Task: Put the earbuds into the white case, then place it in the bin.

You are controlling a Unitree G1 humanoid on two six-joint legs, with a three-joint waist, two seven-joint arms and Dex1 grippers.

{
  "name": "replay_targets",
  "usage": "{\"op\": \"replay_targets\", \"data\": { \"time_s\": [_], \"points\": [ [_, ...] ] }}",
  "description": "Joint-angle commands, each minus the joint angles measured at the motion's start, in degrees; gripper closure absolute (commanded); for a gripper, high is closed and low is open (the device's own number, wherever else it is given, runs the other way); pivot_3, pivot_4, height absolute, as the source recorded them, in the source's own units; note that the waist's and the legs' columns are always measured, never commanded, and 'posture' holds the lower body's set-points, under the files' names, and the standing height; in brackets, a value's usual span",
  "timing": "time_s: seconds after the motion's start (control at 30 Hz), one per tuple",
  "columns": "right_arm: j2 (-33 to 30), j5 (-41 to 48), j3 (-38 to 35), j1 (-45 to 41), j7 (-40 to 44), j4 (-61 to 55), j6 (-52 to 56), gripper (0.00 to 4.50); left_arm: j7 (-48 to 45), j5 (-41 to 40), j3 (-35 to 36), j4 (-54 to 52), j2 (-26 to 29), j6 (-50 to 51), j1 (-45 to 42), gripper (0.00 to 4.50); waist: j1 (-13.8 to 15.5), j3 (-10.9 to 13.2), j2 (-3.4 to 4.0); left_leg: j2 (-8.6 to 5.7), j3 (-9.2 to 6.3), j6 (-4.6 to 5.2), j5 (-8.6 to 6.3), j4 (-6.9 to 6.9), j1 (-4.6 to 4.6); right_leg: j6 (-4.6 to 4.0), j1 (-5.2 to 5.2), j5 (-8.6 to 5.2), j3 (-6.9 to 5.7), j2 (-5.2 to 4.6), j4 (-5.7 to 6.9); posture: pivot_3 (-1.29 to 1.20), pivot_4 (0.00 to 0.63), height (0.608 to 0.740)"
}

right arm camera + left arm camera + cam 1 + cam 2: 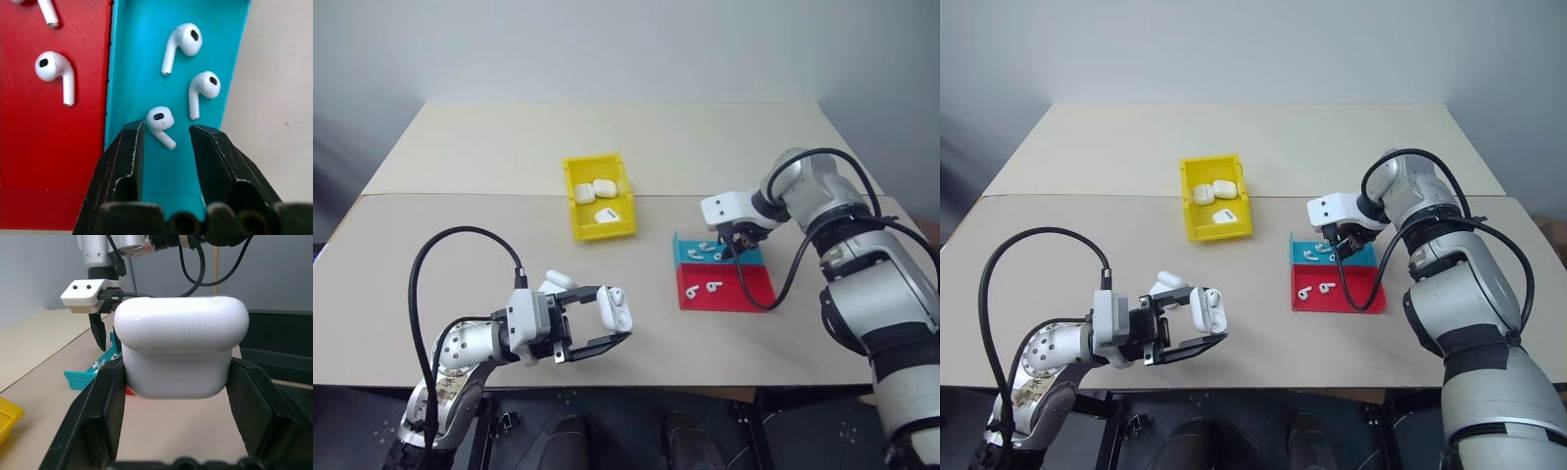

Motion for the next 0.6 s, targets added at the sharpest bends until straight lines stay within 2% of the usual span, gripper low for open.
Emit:
{"op": "replay_targets", "data": {
  "time_s": [0.03,0.6],
  "points": [
    [0.02,-0.09,-1.41,-0.15,-0.05,-0.54,-1.42,2.63,0.71,-1.59,0.57,-3.37,0.34,0.03,0.45,1.73,-0.01,0.00,0.00,0.00,0.00,0.00,0.00,0.00,0.00,0.00,0.00,0.00,0.00,0.00,0.00,0.00,0.150,0.740],
    [2.27,-2.43,-1.12,-0.52,-3.02,3.82,-3.87,2.63,2.99,-2.67,1.80,-6.45,2.75,1.43,3.82,1.73,-0.06,0.01,0.02,0.00,0.00,0.00,0.00,0.00,0.01,0.00,0.00,0.00,0.00,0.00,0.00,0.00,0.150,0.740]
  ]
}}
